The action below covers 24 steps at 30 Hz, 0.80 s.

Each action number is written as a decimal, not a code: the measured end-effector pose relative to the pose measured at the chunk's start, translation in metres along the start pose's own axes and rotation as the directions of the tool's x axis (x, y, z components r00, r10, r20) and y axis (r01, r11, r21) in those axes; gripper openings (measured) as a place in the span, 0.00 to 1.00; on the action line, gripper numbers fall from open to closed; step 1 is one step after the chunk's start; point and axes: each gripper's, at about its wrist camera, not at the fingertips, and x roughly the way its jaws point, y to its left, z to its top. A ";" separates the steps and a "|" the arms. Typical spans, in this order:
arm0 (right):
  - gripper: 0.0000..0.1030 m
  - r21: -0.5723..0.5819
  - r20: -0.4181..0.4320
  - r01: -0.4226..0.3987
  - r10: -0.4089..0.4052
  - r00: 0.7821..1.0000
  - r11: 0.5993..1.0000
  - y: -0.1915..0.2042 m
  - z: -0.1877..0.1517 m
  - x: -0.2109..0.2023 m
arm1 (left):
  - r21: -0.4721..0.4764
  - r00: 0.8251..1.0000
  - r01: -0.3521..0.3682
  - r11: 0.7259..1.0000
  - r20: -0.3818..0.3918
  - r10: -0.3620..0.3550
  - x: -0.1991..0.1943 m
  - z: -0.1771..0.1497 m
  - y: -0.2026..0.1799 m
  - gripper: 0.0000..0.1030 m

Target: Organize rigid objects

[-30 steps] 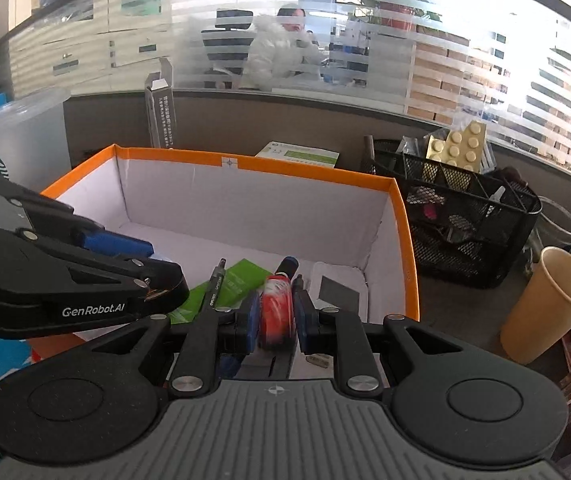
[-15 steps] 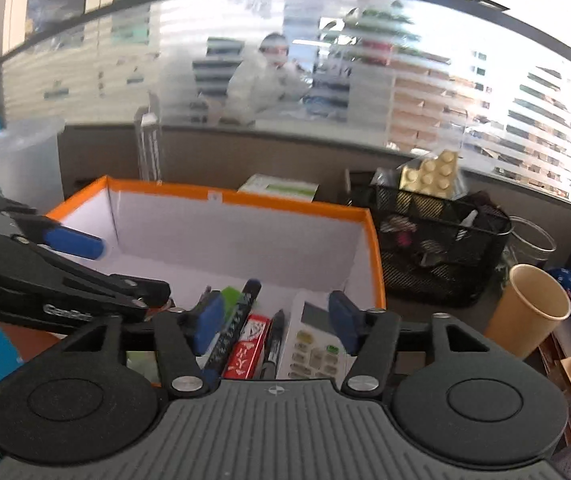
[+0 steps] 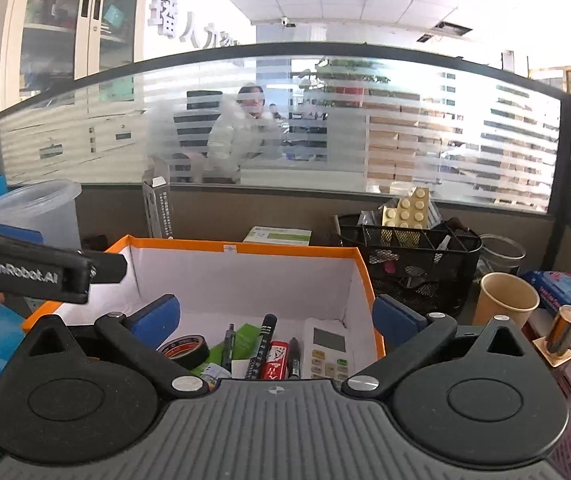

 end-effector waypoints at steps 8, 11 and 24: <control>1.00 -0.010 0.034 0.020 -0.020 0.999 1.000 0.018 0.002 -0.027 | -0.025 0.998 -0.022 0.999 0.053 0.023 -0.029 -0.003 0.017 1.00; 1.00 -0.015 0.043 0.018 -0.018 0.999 1.000 0.025 0.002 -0.036 | -0.038 0.997 -0.025 0.999 0.067 0.027 -0.038 -0.005 0.024 1.00; 1.00 -0.046 0.055 0.008 -0.006 0.998 0.999 0.053 0.003 -0.053 | -0.076 0.995 -0.033 0.997 0.096 0.041 -0.061 -0.013 0.049 1.00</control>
